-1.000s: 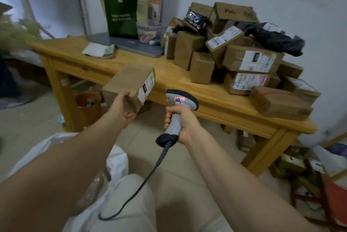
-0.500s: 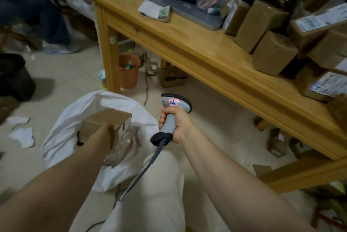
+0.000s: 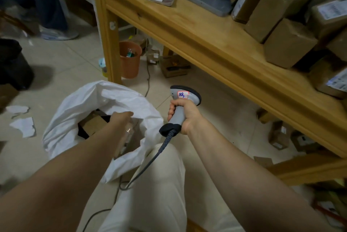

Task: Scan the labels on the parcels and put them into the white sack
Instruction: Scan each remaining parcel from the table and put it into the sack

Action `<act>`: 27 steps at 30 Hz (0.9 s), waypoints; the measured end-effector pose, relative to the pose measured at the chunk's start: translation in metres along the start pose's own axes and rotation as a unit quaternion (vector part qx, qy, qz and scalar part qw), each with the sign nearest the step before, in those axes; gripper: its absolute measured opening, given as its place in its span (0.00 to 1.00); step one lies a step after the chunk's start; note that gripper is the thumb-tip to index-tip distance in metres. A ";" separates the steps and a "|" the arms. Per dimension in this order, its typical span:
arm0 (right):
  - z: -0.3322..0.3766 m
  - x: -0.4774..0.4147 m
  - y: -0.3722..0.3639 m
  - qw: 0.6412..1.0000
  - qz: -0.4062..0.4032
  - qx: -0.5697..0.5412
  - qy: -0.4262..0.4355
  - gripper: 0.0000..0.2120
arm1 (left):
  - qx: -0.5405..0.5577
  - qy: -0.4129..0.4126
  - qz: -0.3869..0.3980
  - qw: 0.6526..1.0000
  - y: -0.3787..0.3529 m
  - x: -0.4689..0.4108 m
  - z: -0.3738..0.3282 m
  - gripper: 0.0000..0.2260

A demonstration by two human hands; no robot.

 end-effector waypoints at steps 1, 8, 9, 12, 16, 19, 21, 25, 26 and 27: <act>0.004 0.002 0.003 1.000 -0.002 0.004 0.010 0.10 | -0.035 -0.030 -0.016 0.999 -0.008 0.001 -0.006 0.22; 0.039 0.041 0.046 0.994 -0.021 0.006 0.107 0.11 | -0.305 -0.369 0.001 0.878 -0.091 0.066 -0.064 0.32; 0.047 0.050 0.055 0.991 -0.032 0.002 0.127 0.09 | -0.324 -0.408 0.007 0.854 -0.105 0.079 -0.073 0.32; 0.072 0.080 0.085 0.981 -0.064 -0.019 0.185 0.08 | -0.376 -0.501 0.037 0.778 -0.150 0.124 -0.093 0.31; 0.103 0.126 0.134 0.955 -0.114 -0.055 0.269 0.10 | -0.379 -0.564 0.080 0.729 -0.211 0.184 -0.103 0.32; 0.121 0.159 0.174 0.931 -0.148 -0.094 0.320 0.07 | -0.374 -0.601 0.131 0.694 -0.258 0.228 -0.099 0.33; 0.130 0.179 0.204 0.913 -0.174 -0.125 0.347 0.07 | -0.371 -0.616 0.171 0.673 -0.290 0.256 -0.094 0.34; 0.135 0.208 0.263 0.887 -0.220 -0.176 0.366 0.07 | -0.373 -0.633 0.230 0.637 -0.350 0.308 -0.084 0.35; 0.134 0.213 0.275 0.884 -0.225 -0.187 0.366 0.06 | -0.376 -0.634 0.240 0.631 -0.364 0.319 -0.083 0.35; 0.133 0.216 0.287 0.881 -0.230 -0.197 0.364 0.06 | -0.380 -0.637 0.249 0.623 -0.377 0.328 -0.081 0.34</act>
Point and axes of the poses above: each hand's wrist, its own x-axis away from the middle knuckle, its own y-axis out of the back of the hand, z = x × y, the point moved 4 cm from there along -x, towards the middle knuckle, and after that the axes turned 2 degrees about -x, right-handed, at the moved point
